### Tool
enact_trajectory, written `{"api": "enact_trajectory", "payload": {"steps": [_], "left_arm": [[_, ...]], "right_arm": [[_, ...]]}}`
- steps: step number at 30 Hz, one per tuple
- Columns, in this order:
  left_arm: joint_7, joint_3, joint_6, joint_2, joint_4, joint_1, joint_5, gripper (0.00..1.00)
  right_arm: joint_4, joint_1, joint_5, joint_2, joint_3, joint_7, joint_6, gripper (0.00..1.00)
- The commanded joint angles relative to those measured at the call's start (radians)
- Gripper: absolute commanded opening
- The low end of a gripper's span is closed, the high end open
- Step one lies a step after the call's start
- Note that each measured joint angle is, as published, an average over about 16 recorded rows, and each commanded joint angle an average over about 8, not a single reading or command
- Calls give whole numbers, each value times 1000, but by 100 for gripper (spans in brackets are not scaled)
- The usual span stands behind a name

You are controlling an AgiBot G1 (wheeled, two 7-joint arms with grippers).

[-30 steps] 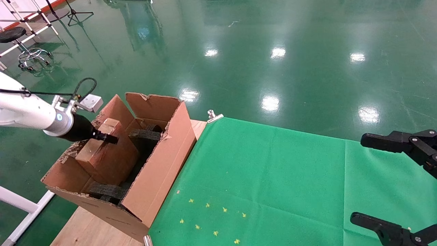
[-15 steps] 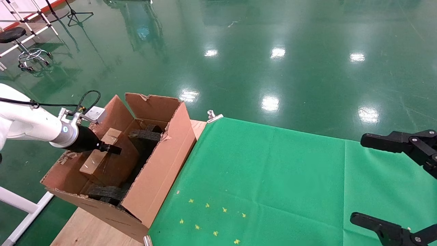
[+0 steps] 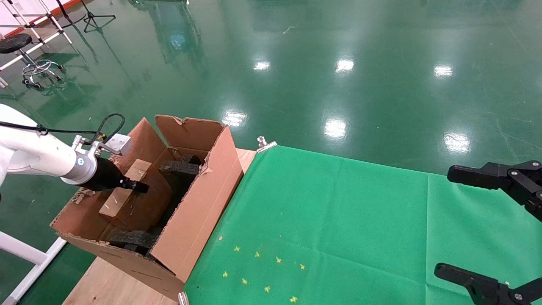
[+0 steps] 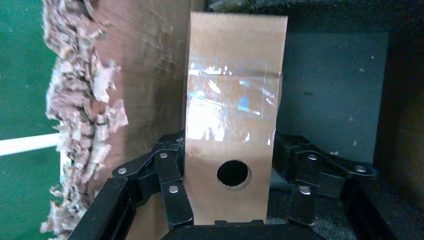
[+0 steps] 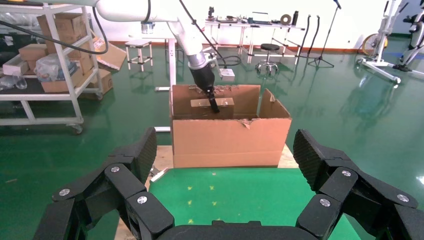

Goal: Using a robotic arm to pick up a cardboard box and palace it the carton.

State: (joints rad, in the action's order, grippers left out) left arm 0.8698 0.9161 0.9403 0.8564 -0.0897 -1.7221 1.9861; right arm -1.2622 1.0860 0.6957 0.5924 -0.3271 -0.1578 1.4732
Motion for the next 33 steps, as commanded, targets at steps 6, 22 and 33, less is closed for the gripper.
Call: {"api": "enact_trajectory", "payload": {"steps": [6,22,33], "left_arm": [[2,1,8,-2,-3,-1,3,100],[-24,-1,-10,-30,-123,-54,2,100],[-91,-56,116,-121,-402,-29,-115,100]], "right_arm": [[0,0,0,0,0,0,0,100],[0,0,0,0,0,0,0,100],[0,0,0,0,0,0,0,100]]}}
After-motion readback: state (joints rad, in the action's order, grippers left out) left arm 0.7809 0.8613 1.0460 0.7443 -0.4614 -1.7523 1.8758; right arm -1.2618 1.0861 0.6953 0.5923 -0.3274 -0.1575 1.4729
